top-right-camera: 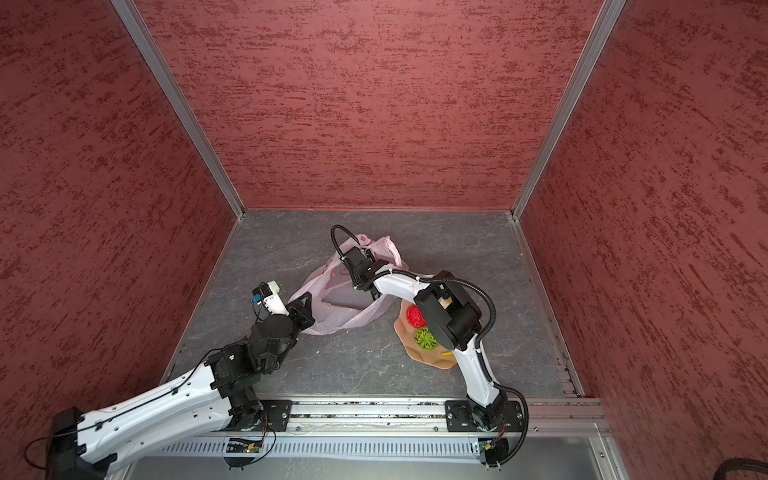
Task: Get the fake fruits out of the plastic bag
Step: 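Lift the yellow fruit out of the bag with the right gripper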
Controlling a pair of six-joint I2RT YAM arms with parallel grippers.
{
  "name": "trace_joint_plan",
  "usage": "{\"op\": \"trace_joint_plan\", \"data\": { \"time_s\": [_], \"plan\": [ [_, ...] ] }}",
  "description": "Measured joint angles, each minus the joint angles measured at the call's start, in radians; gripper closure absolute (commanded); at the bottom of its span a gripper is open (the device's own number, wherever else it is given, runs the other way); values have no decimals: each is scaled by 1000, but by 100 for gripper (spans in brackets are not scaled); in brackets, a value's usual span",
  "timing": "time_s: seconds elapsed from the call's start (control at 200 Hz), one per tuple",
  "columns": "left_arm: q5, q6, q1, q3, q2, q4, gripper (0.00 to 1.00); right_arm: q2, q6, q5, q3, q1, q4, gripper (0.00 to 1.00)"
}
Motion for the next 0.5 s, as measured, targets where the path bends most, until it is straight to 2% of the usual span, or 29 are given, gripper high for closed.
{"op": "trace_joint_plan", "data": {
  "time_s": [0.215,0.441,0.501],
  "plan": [
    [5,2,0,-1,-12,-5,100,40,12,0,16,-6,-2,30],
    [4,-1,-3,-19,-24,-19,100,41,23,-5,15,-8,7,55],
    [3,-1,-3,-21,-23,-21,100,39,21,-7,9,-8,19,59]
  ]
}}
